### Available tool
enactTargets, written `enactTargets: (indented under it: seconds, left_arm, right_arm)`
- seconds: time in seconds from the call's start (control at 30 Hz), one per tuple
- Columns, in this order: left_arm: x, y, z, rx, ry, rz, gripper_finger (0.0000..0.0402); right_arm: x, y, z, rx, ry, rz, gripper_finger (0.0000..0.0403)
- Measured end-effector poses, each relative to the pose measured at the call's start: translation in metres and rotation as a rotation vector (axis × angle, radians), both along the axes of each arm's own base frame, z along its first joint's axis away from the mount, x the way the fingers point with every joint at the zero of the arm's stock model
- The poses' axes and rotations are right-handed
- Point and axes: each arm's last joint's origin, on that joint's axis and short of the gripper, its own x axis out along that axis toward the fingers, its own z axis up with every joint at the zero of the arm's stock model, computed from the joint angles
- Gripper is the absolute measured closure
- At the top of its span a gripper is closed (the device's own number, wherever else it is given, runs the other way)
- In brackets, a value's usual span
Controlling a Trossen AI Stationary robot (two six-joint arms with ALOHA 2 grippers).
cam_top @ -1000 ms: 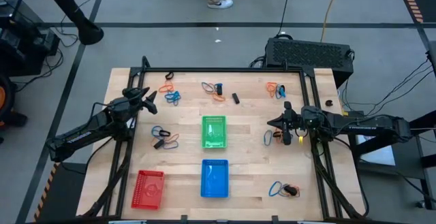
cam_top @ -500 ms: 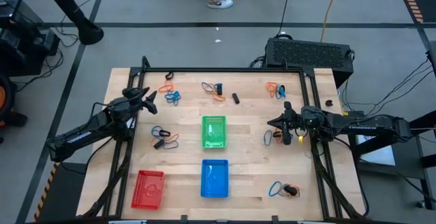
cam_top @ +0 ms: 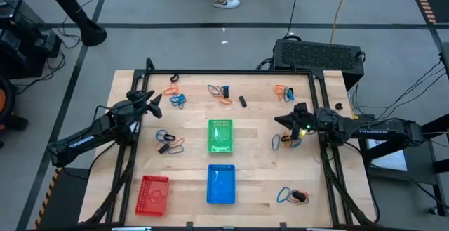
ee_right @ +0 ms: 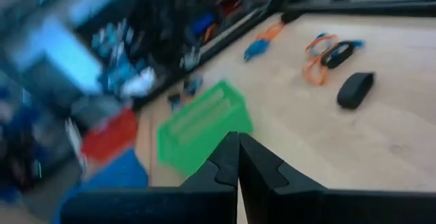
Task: Sort rubber bands into baskets
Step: Put the black rubberband into the green bin
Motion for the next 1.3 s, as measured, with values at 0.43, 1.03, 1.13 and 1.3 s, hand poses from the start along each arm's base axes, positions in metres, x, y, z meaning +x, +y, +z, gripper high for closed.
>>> enactTargets:
  seconds: [0.43,1.03,1.13,1.3]
  left_arm:
    - [0.004,-0.003,-0.001,-0.312,-0.330,-0.065,0.0191]
    - [0.013,-0.007,0.038,-0.478,-0.327,-0.280,0.0191]
    - [0.017,-0.005,0.057,-0.481,-0.214,-0.277,0.0191]
    - [0.030,0.000,0.089,-0.457,0.005,-0.339,0.0191]
  right_arm:
    - [0.000,-0.002,0.006,-0.040,-0.055,-0.057,0.0403]
    - [0.013,-0.004,0.048,-0.295,-0.145,-0.059,0.0378]
    - [0.024,-0.005,0.067,-0.368,-0.109,-0.008,0.0361]
    - [0.050,-0.008,0.100,-0.435,-0.044,0.045,0.0334]
